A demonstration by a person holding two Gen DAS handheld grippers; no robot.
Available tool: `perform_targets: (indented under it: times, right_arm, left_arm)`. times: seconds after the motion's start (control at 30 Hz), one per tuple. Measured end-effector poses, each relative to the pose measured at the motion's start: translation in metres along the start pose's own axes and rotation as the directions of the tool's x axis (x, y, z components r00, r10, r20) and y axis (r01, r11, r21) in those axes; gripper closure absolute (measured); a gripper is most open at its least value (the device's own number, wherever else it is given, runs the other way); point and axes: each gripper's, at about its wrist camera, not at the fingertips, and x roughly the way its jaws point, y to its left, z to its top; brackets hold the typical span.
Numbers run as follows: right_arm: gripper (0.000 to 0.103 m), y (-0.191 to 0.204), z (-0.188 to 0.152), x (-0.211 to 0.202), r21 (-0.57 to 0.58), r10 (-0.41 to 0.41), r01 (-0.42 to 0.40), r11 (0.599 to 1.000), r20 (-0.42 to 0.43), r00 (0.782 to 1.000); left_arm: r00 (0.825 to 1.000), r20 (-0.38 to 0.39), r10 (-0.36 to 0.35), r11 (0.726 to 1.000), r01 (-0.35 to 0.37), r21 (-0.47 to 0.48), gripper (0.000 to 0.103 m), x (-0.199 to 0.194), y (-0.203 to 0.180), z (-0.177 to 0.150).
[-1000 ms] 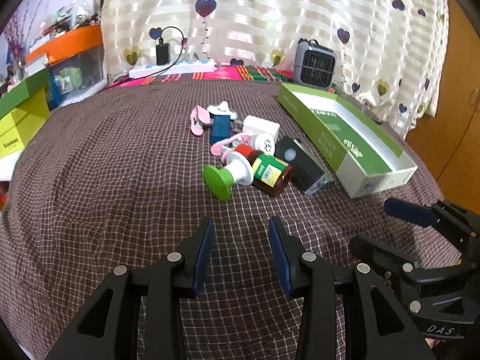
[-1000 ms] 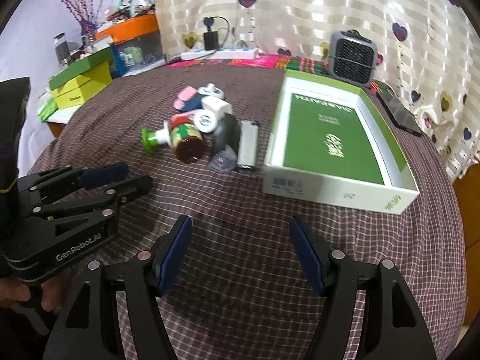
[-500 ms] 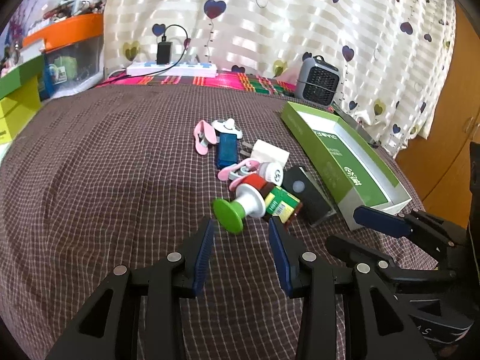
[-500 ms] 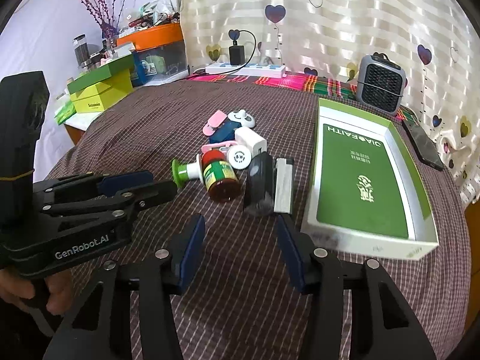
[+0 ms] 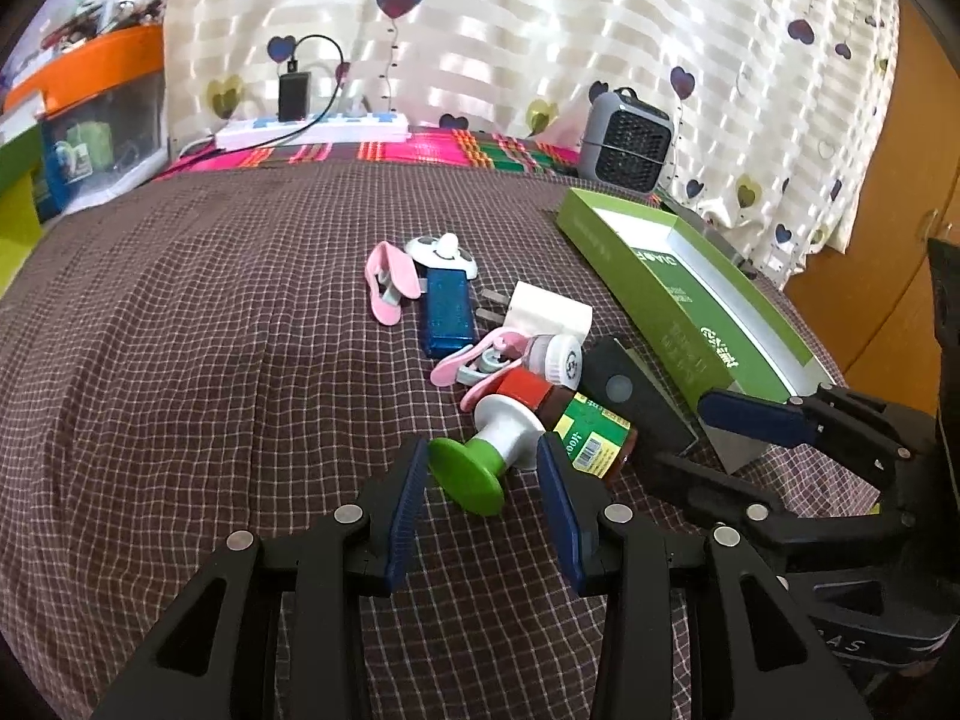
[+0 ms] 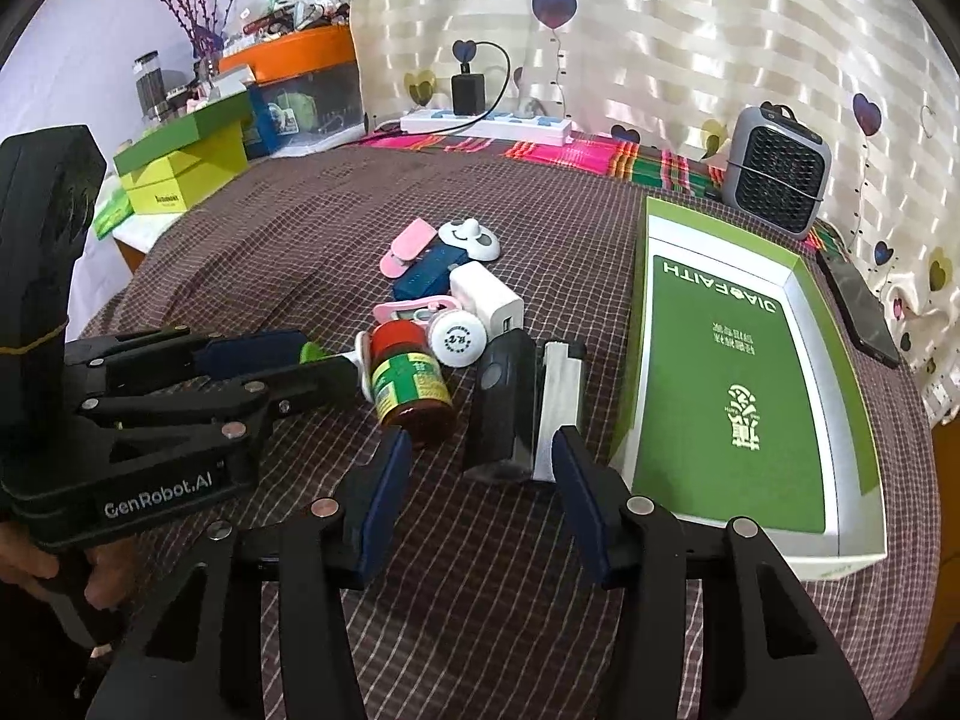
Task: Organize rigid objects
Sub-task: 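Grasp the green-and-white plunger with the left gripper while the right gripper grasps the black rectangular gadget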
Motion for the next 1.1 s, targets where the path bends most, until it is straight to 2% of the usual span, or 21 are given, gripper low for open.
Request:
perform_targets:
  times: [0.43,0.5,0.53,0.6,0.63,0.67,0.93,1.1]
  right_arm:
    - [0.052,0.004,0.006,0.018,-0.039,-0.019,0.017,0.999,-0.059,0.998]
    - [0.052,0.005,0.008,0.021,-0.047,-0.021,0.018,0.999,-0.066,0.998]
    - [0.052,0.006,0.008,0.023,-0.052,-0.017,0.013,0.999,-0.072,0.997]
    - [0.056,0.007,0.009,0.024,-0.057,-0.007,0.003,0.998,-0.077,0.997]
    - [0.064,0.008,0.008,0.025,-0.059,-0.01,0.005,0.998,-0.08,0.997]
    - [0.067,0.007,0.008,0.026,-0.059,-0.014,0.01,0.998,-0.077,0.997]
    - [0.068,0.005,0.009,0.026,-0.033,-0.001,-0.002,0.999,-0.083,0.997]
    - [0.068,0.004,0.017,0.035,-0.032,-0.038,0.035,0.999,-0.112,0.993]
  left_arm:
    - [0.996,-0.053,-0.068,0.998,0.068,-0.014,0.065,0.017,0.008,0.006]
    - [0.995,-0.044,-0.088,0.996,0.087,-0.03,0.067,0.014,0.011,0.005]
    - [0.995,-0.038,-0.094,0.995,0.093,-0.041,0.071,0.012,0.013,0.004]
    - [0.995,-0.034,-0.097,0.994,0.095,-0.056,0.071,0.01,0.016,0.001]
    - [0.995,-0.032,-0.097,0.994,0.095,-0.061,0.071,0.009,0.017,0.0]
    - [0.995,-0.029,-0.096,0.993,0.094,-0.066,0.071,0.007,0.018,-0.001]
    - [0.997,-0.028,-0.073,0.995,0.071,-0.07,0.071,0.0,0.019,-0.007]
    - [0.996,-0.055,-0.063,0.997,0.061,-0.042,0.071,0.009,0.014,-0.004]
